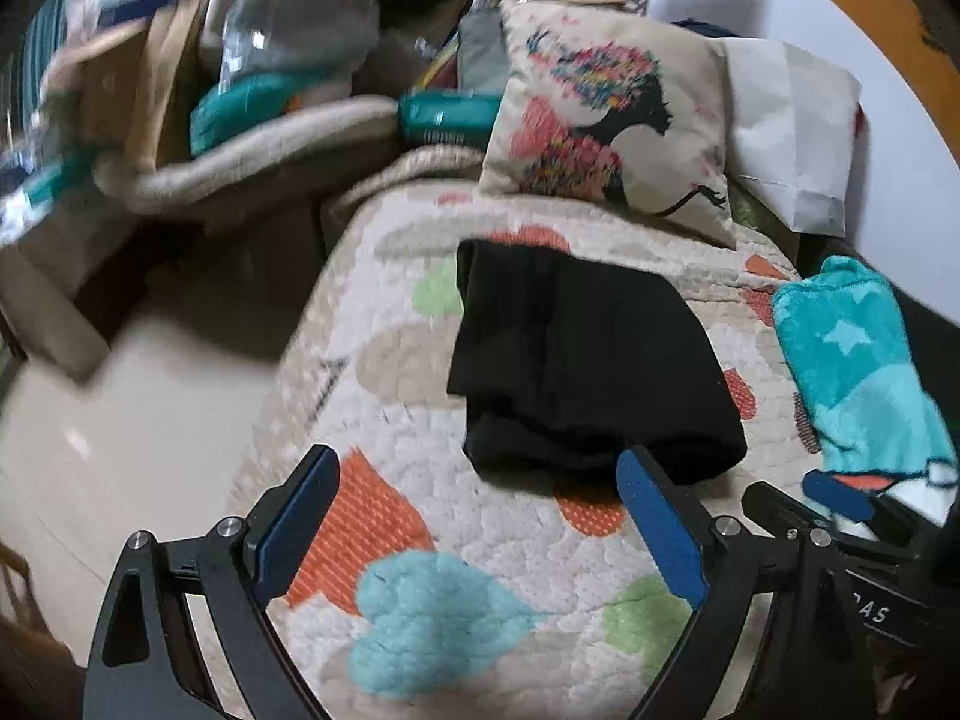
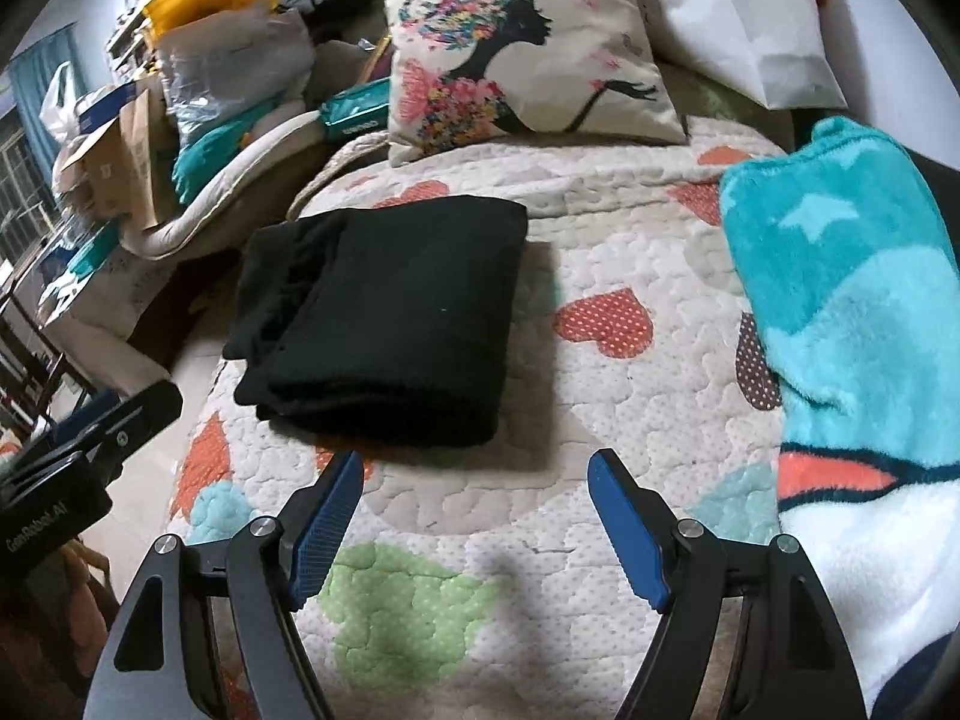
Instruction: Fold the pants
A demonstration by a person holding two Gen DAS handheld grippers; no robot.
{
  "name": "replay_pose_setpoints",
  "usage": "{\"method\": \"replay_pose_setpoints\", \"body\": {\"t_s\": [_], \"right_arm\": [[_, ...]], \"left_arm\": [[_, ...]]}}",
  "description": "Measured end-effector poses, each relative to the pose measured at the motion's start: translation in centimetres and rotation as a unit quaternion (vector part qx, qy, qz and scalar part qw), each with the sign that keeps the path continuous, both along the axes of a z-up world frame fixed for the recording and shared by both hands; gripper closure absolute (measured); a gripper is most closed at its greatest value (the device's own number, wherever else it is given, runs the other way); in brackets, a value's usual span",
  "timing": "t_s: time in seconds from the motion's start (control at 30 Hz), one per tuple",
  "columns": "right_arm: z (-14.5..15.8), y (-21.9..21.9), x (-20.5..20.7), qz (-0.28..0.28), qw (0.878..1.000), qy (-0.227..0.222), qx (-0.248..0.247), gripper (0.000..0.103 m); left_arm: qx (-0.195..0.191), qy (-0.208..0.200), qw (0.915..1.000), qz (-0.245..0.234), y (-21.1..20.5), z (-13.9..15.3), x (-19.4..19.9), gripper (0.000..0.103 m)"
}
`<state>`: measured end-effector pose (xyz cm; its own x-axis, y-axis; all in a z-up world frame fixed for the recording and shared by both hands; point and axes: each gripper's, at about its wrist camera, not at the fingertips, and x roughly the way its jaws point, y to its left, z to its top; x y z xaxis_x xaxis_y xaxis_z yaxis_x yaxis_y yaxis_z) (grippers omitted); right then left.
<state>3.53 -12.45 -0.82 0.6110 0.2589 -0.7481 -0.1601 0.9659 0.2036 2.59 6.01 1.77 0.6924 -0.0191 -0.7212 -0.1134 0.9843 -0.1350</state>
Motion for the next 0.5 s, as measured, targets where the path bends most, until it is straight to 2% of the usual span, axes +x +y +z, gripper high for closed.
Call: {"method": "replay_pose_setpoints", "body": {"t_s": [0.1, 0.2, 0.5], "right_arm": [[-0.42, -0.01, 0.23, -0.002, 1.0, 0.01, 0.0, 0.021], [-0.78, 0.22, 0.31, 0.0, 1.0, 0.016, -0.001, 0.021], [-1.01, 0.73, 0.24, 0.006, 1.0, 0.015, -0.012, 0.021]], "left_arm": [[-0.024, 0.018, 0.9995, 0.003, 0.42, -0.64, 0.39, 0.01], [-0.03, 0.024, 0.9993, 0.005, 0.42, -0.88, 0.52, 0.01], [0.003, 0.014, 0.9999, -0.001, -0.38, -0.44, 0.28, 0.01]]}}
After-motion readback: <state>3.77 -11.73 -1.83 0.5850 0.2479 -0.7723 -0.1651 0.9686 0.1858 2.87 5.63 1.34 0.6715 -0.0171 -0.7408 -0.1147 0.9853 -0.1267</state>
